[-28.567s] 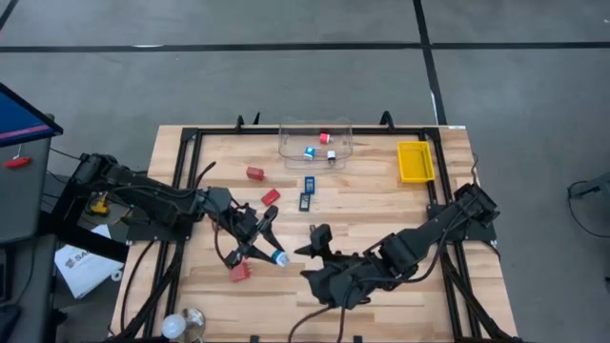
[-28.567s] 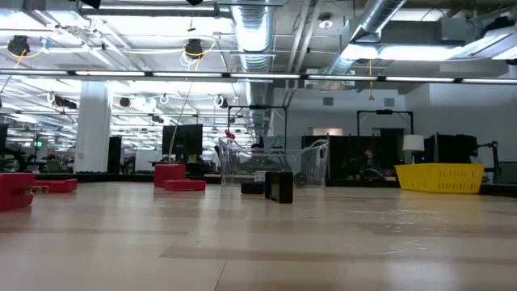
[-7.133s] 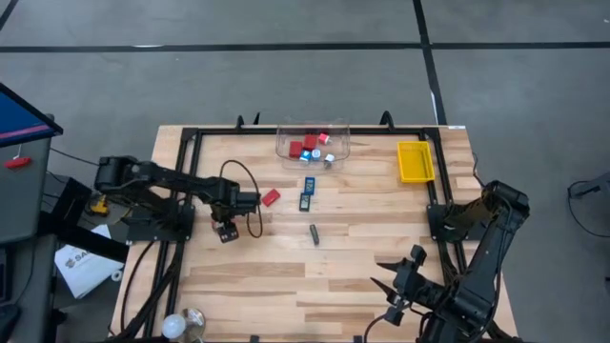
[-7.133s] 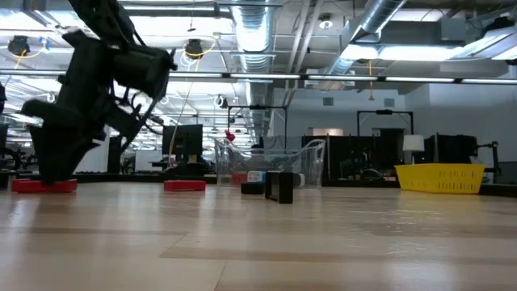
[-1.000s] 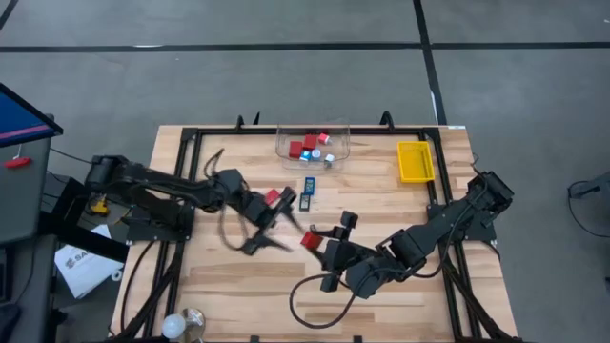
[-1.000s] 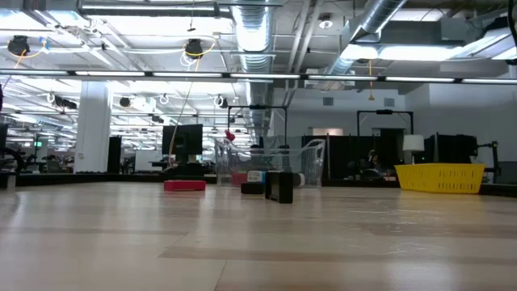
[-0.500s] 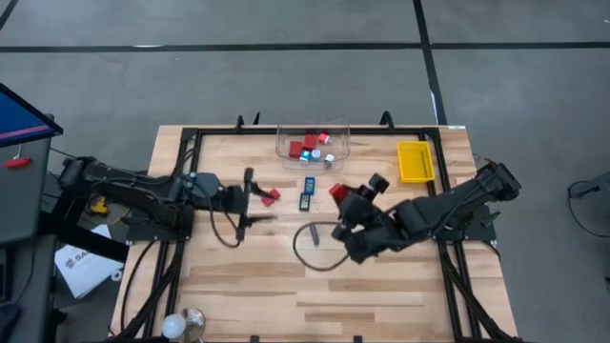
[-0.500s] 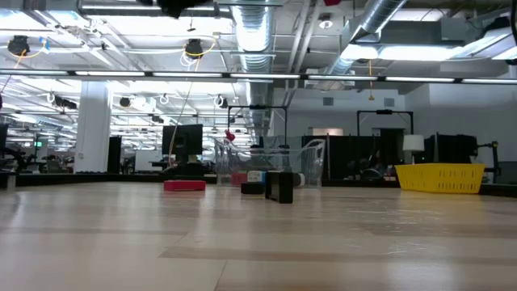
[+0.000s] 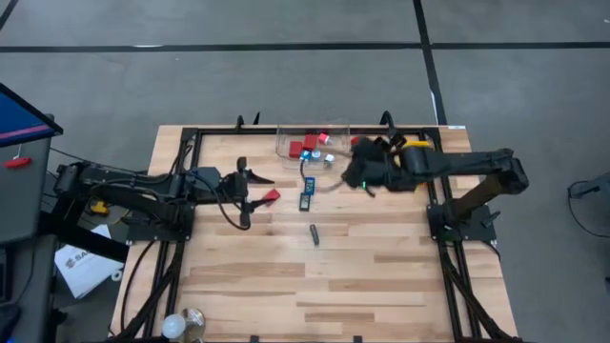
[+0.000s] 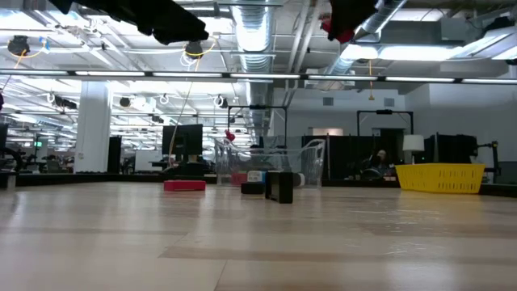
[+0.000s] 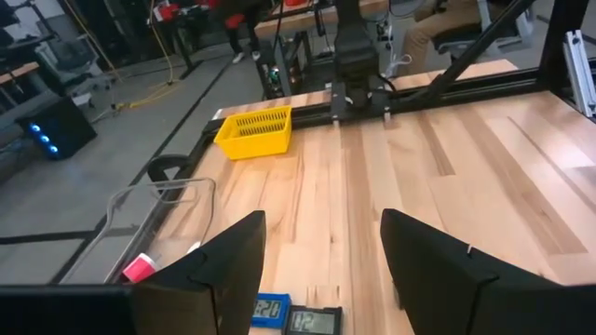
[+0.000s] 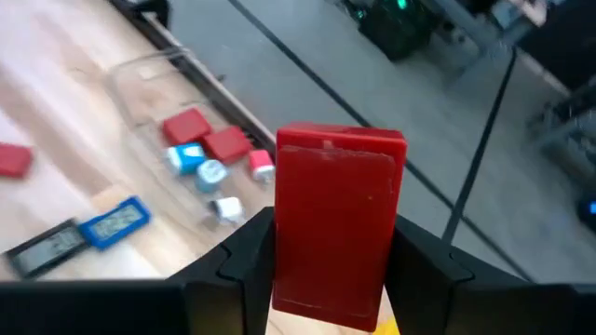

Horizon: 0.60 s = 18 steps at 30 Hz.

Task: Pick & Place Office items
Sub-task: Put the left red digital clock into the yellow bin

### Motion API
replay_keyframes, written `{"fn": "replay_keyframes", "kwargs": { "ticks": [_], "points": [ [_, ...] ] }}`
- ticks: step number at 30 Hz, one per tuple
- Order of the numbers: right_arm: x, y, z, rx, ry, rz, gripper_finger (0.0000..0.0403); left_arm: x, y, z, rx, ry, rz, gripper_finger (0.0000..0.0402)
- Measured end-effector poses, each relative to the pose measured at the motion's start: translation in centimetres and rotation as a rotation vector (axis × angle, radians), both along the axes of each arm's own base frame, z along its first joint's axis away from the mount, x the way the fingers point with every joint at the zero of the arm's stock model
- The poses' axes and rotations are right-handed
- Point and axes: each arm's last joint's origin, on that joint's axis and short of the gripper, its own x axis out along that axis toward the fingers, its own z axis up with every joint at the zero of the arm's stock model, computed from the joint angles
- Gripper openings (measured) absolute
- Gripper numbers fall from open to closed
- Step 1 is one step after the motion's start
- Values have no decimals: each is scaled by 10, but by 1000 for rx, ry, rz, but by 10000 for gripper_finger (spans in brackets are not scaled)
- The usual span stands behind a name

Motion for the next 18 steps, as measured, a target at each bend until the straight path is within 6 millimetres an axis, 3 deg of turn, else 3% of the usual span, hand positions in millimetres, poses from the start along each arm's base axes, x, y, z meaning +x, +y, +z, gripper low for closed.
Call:
{"fn": "replay_keyframes", "kwargs": {
  "ticks": [11, 15, 18],
  "points": [
    [-15, -79, -2, 153, 39, -171, 164, 0, 0, 0, -1, 0, -1, 209],
    [-25, -103, -16, 207, 39, -212, 148, 0, 0, 0, -6, -1, 1, 209],
    [-44, -121, -35, 265, 47, -273, 150, 0, 0, 0, -10, -1, 1, 209]
  ]
}}
